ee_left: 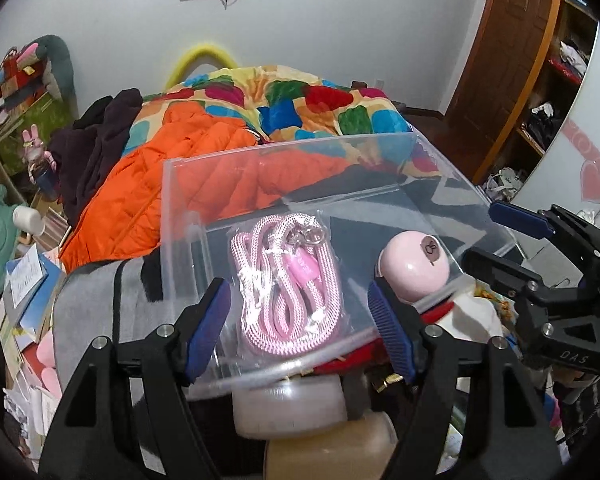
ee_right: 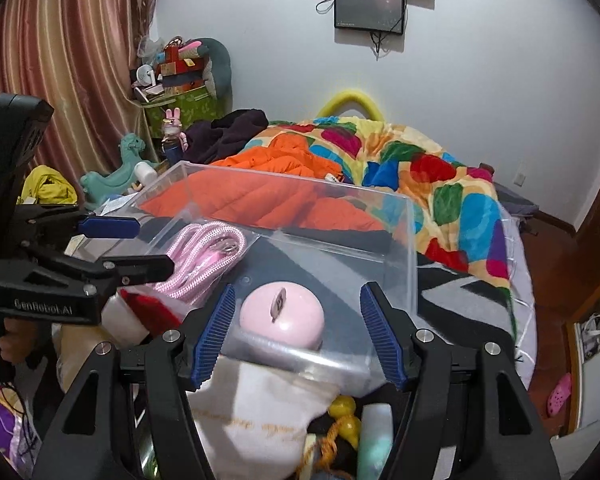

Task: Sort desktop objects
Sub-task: 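Open both grippers to release the rope and container in the box, then grasp the cream jar with the left gripper while the right grasps the mint-green bottle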

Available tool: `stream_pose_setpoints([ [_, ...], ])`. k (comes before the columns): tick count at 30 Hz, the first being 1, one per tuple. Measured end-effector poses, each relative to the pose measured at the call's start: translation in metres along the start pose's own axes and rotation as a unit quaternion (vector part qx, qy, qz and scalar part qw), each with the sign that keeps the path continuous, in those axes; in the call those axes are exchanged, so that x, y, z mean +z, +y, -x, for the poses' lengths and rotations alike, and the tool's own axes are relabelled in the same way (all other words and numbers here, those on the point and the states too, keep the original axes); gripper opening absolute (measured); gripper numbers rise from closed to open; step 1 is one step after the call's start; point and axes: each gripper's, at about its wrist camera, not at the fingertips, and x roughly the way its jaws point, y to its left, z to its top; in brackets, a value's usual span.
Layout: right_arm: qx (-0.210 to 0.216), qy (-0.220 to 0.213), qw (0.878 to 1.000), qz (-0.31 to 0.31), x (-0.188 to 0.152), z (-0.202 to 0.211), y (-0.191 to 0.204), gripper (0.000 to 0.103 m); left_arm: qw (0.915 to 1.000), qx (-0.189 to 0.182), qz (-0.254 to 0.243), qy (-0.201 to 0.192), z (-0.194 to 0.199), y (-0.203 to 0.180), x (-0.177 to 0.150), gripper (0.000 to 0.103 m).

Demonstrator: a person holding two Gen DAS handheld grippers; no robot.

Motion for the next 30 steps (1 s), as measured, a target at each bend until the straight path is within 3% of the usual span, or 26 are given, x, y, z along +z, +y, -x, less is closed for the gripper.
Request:
stream_pose_setpoints([
  [5, -0.013, -0.013, 1.0, 0.011, -0.008, 0.025, 0.0, 0.064, 0.9998, -0.018, 0.006, -0.01, 0.025, -0.003, -0.007, 0.076],
  [8, -0.019, -0.022, 0.999, 0.015, -0.012, 0.039, 0.0, 0.071, 0.9997, -0.01, 0.004, -0.021, 0.046, -0.005, -0.013, 0.079],
  [16, -0.045, -0.045, 0.997, 0.033, -0.025, 0.078, 0.0, 0.076, 0.9995, -0.005, 0.006, -0.029, 0.086, -0.009, -0.03, 0.088],
  [30, -0.052, -0.059, 0.996, 0.04, -0.055, 0.105, 0.001, 0.078, 0.9998, 0.007, 0.008, -0.015, 0.098, -0.015, -0.071, 0.089],
])
